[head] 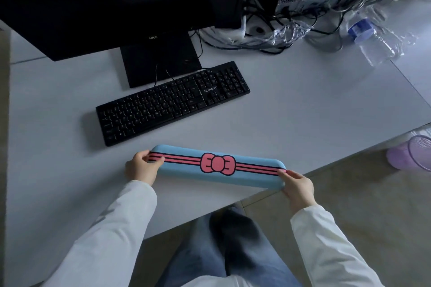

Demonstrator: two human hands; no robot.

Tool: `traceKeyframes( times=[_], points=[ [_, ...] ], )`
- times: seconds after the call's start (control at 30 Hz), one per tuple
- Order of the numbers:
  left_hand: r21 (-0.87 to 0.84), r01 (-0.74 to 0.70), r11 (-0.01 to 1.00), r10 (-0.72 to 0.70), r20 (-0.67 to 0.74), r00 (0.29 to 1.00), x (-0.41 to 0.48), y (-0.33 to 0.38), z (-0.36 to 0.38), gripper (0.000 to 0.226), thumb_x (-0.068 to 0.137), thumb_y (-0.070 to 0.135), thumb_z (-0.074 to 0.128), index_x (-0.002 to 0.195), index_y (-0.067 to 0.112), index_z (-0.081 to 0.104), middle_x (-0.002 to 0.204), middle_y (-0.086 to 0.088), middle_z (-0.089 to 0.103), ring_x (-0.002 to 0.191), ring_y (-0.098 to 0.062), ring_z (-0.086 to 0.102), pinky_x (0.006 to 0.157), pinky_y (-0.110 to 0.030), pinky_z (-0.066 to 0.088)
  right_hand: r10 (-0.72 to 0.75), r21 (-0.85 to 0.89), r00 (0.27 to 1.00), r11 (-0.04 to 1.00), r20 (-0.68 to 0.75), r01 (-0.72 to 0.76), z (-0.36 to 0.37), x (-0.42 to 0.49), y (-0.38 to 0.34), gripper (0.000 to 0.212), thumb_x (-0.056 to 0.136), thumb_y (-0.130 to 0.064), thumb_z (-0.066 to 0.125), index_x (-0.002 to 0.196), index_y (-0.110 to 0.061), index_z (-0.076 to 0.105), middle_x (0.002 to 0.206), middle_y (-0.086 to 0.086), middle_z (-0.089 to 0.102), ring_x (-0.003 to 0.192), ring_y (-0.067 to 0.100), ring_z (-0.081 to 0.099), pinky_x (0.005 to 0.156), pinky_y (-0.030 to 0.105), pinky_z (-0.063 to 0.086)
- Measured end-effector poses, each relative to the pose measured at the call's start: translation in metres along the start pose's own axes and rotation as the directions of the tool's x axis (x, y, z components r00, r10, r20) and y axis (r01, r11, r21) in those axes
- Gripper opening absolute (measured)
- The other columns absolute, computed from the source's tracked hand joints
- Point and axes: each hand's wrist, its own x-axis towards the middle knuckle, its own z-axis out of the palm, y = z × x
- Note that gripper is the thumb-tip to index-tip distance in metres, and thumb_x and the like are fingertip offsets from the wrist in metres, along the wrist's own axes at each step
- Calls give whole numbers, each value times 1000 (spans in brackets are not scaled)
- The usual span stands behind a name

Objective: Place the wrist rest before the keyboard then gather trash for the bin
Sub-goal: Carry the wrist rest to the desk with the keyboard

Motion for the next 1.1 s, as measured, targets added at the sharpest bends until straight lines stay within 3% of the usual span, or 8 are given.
traceKeyframes(
  times=[0.13,0.47,0.77,0.87,1.0,1.1],
  points=[
    [-13,-21,1000,21,-26,999,0,1,-3,49,76,25,68,122,12,57,129,-15,59,123,-30,51,104,-38,38,-42,-31,996,999,-76,40,-5,7,-4,45,76,-20,69,118,-8,59,124,14,61,109,28,59,101,40,43],
    [-28,28,999,-28,12,1000,1,-2,-7,54,79,27,65,128,11,49,135,-14,54,126,-30,48,101,-36,36,24,-23,999,999,-48,-25,-5,9,1,56,73,-26,71,123,-8,52,124,13,58,95,22,55,98,43,46],
    [-28,42,999,-39,106,994,5,-4,-6,55,78,22,67,128,4,51,134,-15,56,124,-29,52,100,-31,36,47,-49,998,998,-29,-48,4,5,5,58,74,-22,71,124,-1,50,110,9,57,97,20,54,100,45,44],
    [-63,50,997,-41,137,990,7,-2,-4,55,78,18,68,128,1,50,131,-16,58,122,-28,53,97,-28,36,58,-33,998,998,-21,-59,6,4,4,54,74,-18,71,122,0,52,108,10,59,94,20,55,97,42,46],
    [-93,77,993,-60,176,982,16,-5,-7,55,76,22,69,125,2,54,129,-14,60,120,-28,55,96,-27,36,58,-16,998,998,-21,-58,9,3,2,44,74,-17,72,115,-3,61,89,2,62,92,19,54,97,38,46],
    [-94,85,992,-67,179,982,20,-6,-8,49,75,23,70,118,2,60,122,-12,64,115,-28,57,91,-26,37,28,-19,1000,999,-7,-28,11,2,-2,41,75,-17,70,113,-3,62,82,-1,60,89,18,52,88,32,44]
  ],
)
